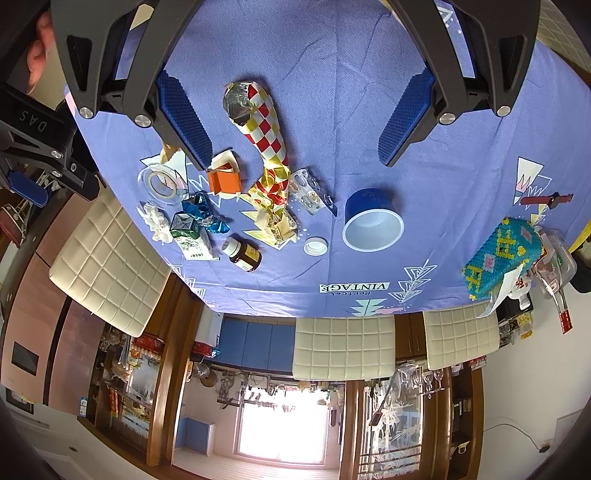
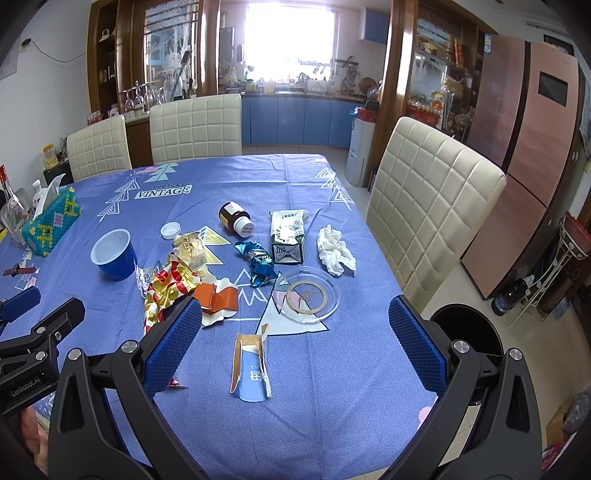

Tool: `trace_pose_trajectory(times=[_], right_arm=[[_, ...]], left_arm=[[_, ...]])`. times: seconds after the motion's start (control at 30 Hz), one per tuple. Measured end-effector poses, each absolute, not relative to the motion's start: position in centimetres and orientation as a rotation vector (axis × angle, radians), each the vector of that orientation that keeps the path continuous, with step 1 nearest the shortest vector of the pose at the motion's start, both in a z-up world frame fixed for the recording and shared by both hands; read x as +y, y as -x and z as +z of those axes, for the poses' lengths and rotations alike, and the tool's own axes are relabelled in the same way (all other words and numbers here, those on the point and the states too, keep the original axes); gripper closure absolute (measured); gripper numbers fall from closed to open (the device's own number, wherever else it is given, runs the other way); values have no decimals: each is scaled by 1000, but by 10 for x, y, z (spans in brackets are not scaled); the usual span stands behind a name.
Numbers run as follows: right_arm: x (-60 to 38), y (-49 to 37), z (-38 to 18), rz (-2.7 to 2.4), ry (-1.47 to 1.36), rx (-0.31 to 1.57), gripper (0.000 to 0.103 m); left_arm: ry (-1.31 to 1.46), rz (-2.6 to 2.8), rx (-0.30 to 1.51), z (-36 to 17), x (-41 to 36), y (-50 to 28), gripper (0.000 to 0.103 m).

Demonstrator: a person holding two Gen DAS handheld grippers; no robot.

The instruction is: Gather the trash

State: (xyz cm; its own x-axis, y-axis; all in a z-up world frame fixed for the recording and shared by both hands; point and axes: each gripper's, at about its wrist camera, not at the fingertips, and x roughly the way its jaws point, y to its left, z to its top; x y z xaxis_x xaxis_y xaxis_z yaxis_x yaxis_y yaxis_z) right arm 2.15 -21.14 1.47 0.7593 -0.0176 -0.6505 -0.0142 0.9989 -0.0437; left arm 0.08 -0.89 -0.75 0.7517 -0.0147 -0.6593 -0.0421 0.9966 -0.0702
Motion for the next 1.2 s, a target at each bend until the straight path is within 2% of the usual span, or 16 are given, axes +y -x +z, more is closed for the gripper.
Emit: trace_pose_trajectory(times=[1.2], right_arm=[[-212,-20,15,-2,52,709,3]], left_arm=[[73,6,733,-7,-16,0,14]])
